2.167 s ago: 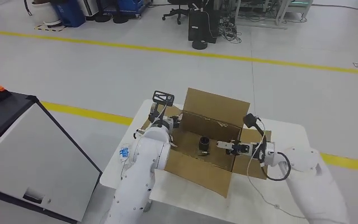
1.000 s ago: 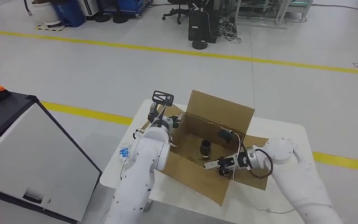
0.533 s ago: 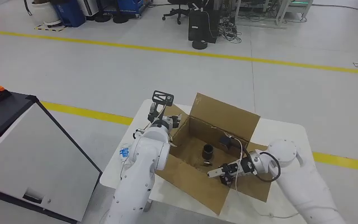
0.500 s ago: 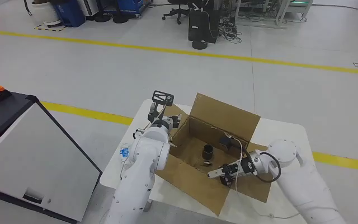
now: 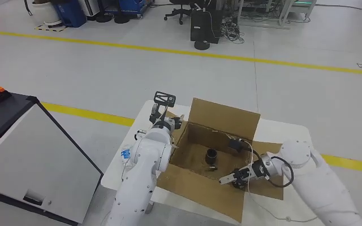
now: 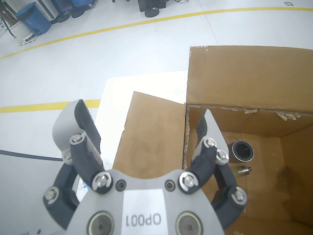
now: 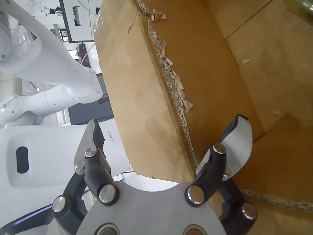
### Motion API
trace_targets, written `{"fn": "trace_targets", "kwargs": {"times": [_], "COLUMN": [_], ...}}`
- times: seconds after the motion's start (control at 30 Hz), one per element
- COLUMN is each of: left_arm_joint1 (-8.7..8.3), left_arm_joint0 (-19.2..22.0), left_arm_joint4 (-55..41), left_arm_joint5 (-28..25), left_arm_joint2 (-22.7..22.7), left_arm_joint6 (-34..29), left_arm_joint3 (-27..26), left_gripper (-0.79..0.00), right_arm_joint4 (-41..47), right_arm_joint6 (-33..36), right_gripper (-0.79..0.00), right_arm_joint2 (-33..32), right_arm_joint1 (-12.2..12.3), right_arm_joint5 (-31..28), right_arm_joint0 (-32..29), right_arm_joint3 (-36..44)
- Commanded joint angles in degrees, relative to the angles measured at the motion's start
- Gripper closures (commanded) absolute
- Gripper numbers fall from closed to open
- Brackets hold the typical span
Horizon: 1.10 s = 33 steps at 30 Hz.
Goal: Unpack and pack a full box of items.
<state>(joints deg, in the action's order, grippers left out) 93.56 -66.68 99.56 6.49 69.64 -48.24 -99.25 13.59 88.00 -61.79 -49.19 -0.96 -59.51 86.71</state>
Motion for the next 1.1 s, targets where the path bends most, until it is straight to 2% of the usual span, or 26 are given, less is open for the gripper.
{"fn": "trace_targets", "kwargs": {"times": [0.0, 0.5, 0.87, 1.07], "left_arm_joint1": [0.0, 0.0, 0.0, 0.0], "left_arm_joint0": [0.0, 0.0, 0.0, 0.0], "left_arm_joint4": [0.0, 0.0, 0.0, 0.0], "left_arm_joint5": [0.0, 0.0, 0.0, 0.0], "left_arm_joint2": [0.0, 0.0, 0.0, 0.0], "left_arm_joint6": [0.0, 0.0, 0.0, 0.0], "left_arm_joint3": [0.0, 0.0, 0.0, 0.0], "left_gripper": [-0.785, -0.785, -0.785, -0.785], "right_arm_joint4": [-0.1, 3.7, 30.0, 36.1], "right_arm_joint6": [0.0, 0.0, -1.7, -7.3], "right_gripper": [-0.785, -0.785, -0.785, -0.785], "right_arm_joint2": [-0.2, 1.8, -12.5, -20.7], "right_arm_joint1": [1.0, 7.9, 9.4, 10.1], "right_arm_joint5": [-0.2, -4.5, -8.5, -10.3], "right_arm_joint0": [-0.2, -1.9, -7.1, -12.3], "right_arm_joint3": [0.5, 6.4, 1.0, -1.6]}}
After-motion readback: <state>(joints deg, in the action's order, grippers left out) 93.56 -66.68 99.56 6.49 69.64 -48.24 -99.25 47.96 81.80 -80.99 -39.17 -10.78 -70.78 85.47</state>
